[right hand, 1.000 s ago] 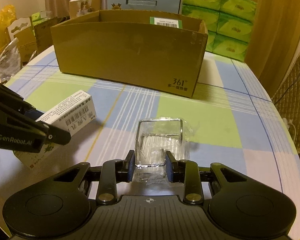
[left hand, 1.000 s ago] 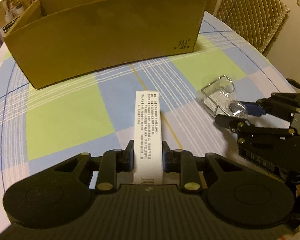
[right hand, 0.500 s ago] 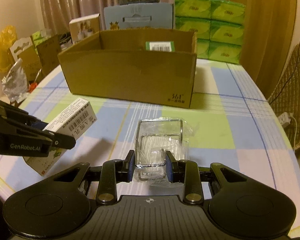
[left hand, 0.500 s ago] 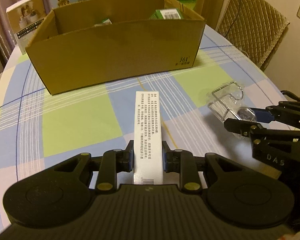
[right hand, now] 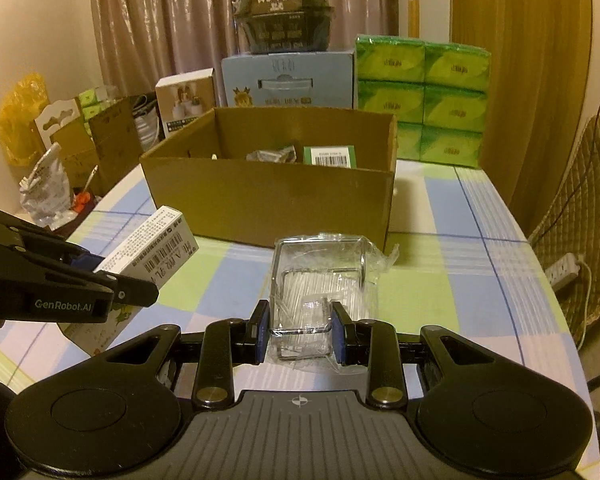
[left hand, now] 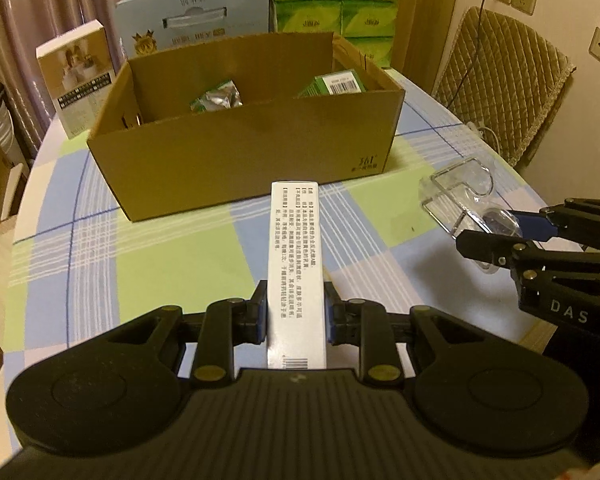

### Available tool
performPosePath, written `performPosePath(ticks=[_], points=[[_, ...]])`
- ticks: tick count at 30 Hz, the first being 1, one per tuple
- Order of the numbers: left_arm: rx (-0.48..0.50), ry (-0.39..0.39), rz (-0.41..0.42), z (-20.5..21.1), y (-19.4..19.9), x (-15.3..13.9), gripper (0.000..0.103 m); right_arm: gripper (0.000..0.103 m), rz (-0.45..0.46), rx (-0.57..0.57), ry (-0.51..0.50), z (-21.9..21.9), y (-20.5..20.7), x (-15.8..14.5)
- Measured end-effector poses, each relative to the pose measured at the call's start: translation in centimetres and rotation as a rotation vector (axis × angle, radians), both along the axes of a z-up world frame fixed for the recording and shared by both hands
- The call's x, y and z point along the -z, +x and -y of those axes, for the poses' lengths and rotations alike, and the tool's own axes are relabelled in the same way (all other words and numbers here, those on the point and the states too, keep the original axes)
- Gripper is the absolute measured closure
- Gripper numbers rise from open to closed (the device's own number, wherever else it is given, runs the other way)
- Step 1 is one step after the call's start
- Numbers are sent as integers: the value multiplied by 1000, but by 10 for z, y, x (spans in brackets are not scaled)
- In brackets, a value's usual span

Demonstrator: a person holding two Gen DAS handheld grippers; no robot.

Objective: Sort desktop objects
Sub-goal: 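Lift the white box and clear package and carry both over the cardboard box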

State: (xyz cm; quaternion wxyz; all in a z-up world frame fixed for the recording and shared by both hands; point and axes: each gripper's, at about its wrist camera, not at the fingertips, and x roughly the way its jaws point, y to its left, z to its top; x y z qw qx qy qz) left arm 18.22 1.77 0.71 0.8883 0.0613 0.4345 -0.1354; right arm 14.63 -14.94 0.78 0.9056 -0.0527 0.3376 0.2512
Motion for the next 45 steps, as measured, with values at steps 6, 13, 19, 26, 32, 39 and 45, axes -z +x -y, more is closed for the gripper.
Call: performPosePath(ticks=[6,13,19,26,32,39,45], points=[[-9,7,15,-3,-3,-11,82,75,9,-17,19,-7,-3,-11],[-16,4,25,-9,-6,-16,82,75,15,-19,25,-9,-3,-17],[-23,-4,28,-14,-5,-19,82,75,5,-24,42,-11,4,-26],[-28,0,39,-20,5,-26,82,75,4,-26,54,-15,23,-38],[-31,-3,48,-25,16,-35,82,75,-8,-37,67,-23,41,-46],[-32,-6,47,-27,28,-40,82,75,-13,-51,73,-31,57,-49],[-31,0,41,-29,37,-40,82,75,-20,-58,73,-35,68,-48]])
